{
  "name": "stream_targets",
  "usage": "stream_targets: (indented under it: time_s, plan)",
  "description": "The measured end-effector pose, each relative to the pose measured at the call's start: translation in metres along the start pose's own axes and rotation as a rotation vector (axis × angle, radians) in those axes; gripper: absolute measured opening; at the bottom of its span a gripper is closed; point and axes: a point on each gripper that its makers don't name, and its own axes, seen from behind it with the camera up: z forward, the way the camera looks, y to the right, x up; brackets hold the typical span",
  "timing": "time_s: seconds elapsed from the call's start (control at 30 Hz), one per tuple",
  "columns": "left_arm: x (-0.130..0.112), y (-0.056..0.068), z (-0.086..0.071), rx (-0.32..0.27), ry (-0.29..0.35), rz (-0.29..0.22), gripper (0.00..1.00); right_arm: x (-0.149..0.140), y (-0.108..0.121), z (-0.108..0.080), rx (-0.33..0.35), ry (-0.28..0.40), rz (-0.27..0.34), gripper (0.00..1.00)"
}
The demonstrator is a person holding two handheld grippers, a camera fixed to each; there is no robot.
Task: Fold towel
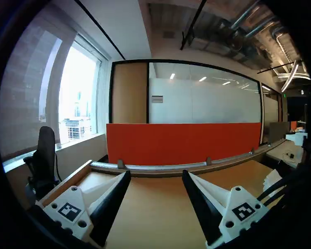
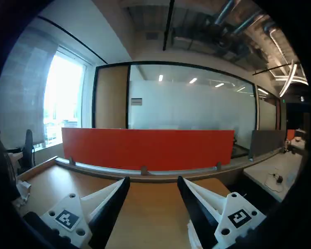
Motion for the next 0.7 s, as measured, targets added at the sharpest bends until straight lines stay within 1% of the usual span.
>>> stream_targets:
  time_s: [0.1, 0.27, 0.43, 0.57, 0.7]
  plan:
    - [-0.008, -0.002, 0.003, 0.002, -0.005, 0.014, 0.92, 0.003, -0.007, 0.0, 0.007, -0.004, 0.001, 0.88]
    - [-0.018, -0.007, 0.005, 0.007, 0.008, 0.035, 0.92, 0.007, -0.015, 0.0, 0.011, -0.003, 0.001, 0.88]
    - [-0.031, -0.011, 0.006, 0.009, 0.031, 0.032, 0.92, 0.008, -0.02, 0.002, 0.006, 0.009, 0.009, 0.88]
    - [-0.049, -0.015, 0.004, 0.017, 0.042, 0.028, 0.92, 0.003, -0.026, 0.001, 0.005, 0.015, 0.012, 0.88]
    - [-0.07, -0.016, 0.002, 0.022, 0.045, 0.024, 0.92, -0.01, -0.029, 0.001, -0.003, 0.017, 0.014, 0.88]
